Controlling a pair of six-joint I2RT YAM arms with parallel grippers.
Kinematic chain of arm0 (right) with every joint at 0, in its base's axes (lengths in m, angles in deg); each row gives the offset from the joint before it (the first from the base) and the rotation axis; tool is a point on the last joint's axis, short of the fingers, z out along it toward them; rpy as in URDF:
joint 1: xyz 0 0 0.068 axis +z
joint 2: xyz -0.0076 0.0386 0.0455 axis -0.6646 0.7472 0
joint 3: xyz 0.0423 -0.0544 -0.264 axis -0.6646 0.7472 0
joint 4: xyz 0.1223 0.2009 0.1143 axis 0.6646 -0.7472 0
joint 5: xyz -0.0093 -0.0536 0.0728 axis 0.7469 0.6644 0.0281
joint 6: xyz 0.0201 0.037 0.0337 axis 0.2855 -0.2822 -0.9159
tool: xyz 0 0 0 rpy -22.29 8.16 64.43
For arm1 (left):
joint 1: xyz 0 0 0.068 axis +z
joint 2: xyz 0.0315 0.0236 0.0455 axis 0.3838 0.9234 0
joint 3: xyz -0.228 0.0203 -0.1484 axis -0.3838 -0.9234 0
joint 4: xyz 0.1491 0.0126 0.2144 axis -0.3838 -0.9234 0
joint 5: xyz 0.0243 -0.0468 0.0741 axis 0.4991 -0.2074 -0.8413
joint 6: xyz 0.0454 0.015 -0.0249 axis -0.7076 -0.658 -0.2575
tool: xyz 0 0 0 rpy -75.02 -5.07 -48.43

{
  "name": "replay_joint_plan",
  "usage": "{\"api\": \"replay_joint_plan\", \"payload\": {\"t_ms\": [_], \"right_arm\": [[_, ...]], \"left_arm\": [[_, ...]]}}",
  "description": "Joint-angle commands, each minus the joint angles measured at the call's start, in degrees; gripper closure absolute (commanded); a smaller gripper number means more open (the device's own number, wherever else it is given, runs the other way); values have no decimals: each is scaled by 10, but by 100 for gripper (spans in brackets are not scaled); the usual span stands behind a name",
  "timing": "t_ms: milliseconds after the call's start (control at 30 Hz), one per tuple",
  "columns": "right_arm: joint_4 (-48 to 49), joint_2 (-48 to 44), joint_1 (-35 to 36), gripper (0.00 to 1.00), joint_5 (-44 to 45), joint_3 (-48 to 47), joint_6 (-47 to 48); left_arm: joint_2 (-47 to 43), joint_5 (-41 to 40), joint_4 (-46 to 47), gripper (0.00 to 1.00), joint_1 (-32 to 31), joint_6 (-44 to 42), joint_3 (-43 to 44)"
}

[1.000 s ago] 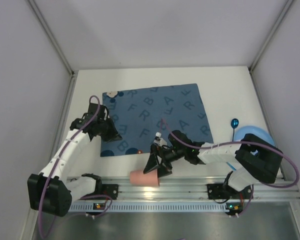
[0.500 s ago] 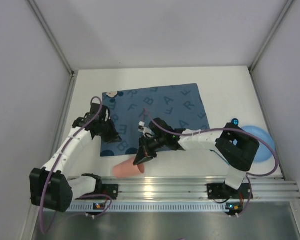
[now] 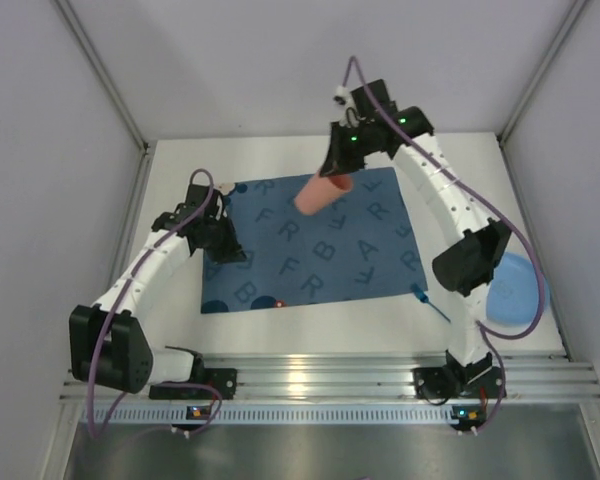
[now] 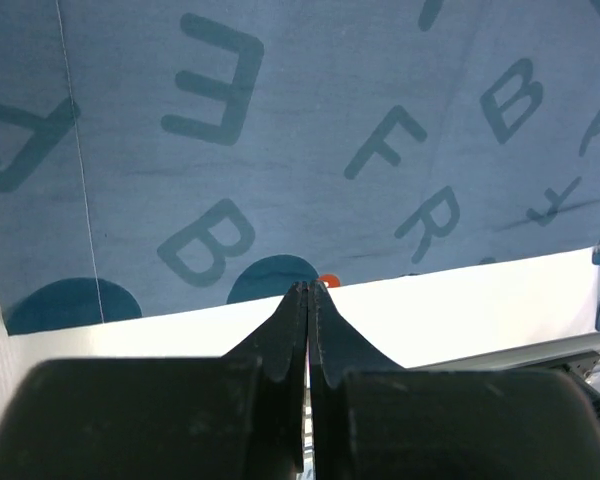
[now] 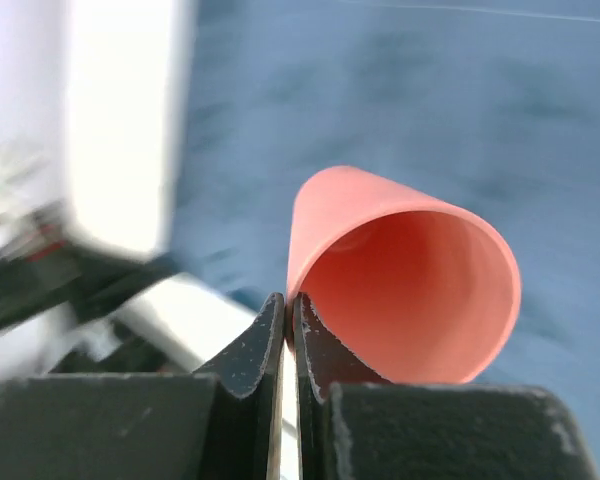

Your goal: Set the dinner table for one person

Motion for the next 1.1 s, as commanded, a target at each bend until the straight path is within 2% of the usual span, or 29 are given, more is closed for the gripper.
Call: {"api": "replay_joint_plan", "payload": {"t_ms": [0,67,167,233,333,600,867,1067], "right_arm": [[-202,15,-85,100,134,23,58],[-204,29,-115,100,179,22,58],[-210,83,-137,100,238,-35,48],[-211,129,-142,100,252,-92,36],[-191,165,-148,100,272,-115,12],[-125,140,-133,100,373,-83,-37],[-96,99,-118,100,432,-71,-35],[-9,85,-99,100,445,-26,-35]], "left_arm": [[17,11,27,100,1,-23,19],[26,19,38,100,2,-26,18],[42,43,57,100,2,-35,9],[58,62,61,100,2,-43,5],[70,83,71,100,2,-52,1],[110,91,79,100,2,-65,24],[169,89,82,100,6,-62,63],[199,91,80,100,6,-60,80]]}}
